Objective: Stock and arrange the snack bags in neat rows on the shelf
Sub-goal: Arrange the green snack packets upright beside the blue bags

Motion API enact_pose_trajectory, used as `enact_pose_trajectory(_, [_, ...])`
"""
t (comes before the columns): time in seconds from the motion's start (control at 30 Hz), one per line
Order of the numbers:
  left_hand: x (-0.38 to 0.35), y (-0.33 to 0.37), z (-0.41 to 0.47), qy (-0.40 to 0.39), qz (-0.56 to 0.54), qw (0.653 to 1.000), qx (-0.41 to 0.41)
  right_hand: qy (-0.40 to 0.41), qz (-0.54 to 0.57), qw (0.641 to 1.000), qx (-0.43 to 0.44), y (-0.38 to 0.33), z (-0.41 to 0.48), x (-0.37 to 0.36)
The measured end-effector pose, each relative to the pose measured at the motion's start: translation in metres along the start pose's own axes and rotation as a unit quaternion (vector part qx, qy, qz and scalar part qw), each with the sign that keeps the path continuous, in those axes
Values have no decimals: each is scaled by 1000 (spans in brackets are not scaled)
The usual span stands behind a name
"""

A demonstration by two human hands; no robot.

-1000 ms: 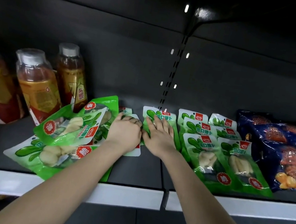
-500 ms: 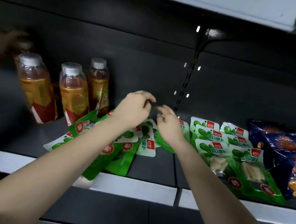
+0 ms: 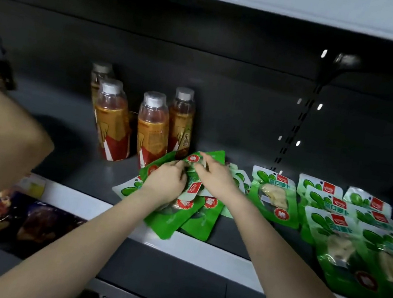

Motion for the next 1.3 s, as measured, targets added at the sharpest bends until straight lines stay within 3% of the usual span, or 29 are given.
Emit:
enact_pose_trajectory(0.17, [-3, 1, -1, 19, 3, 1000, -3, 39, -8, 999, 23, 6, -6, -5])
enact_pose_trajectory(0.37, [-1, 0, -3, 82, -26, 994, -60, 110, 144, 983, 8, 20, -9, -5])
enact_pose_trajectory(0.5, [3, 7, -3, 167, 17, 978, -124, 178, 278, 942, -56, 36, -11, 20])
enact_pose_trajectory(0.63, [6, 26, 2, 190, 1, 977, -92, 163, 283, 944, -55, 51, -20, 49])
enact_pose_trajectory(0.7, [10, 40, 7, 175, -25, 980, -92, 154, 241, 957, -39, 56, -26, 62])
enact_pose_trajectory(0.9, [4, 96, 10, 32, -49, 992, -116, 107, 72, 992, 11, 54, -51, 94])
enact_pose_trajectory(1.1, [-29, 118, 22, -71, -279, 957, -36, 269, 39, 962, 5, 73, -67, 102])
enact_pose_trajectory(1.3, [-58, 132, 29, -95, -384, 918, -15, 106, -39, 990, -79, 117, -89, 85])
Point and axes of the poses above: each hand's wrist, its own z-axis towards the middle knuckle, its own x-axis out of the back of the hand, y = z × x, the point moved 1 cm from there along z, towards the middle knuckle, and after that the axes turned 2 degrees about -y, right-handed, at the moved point
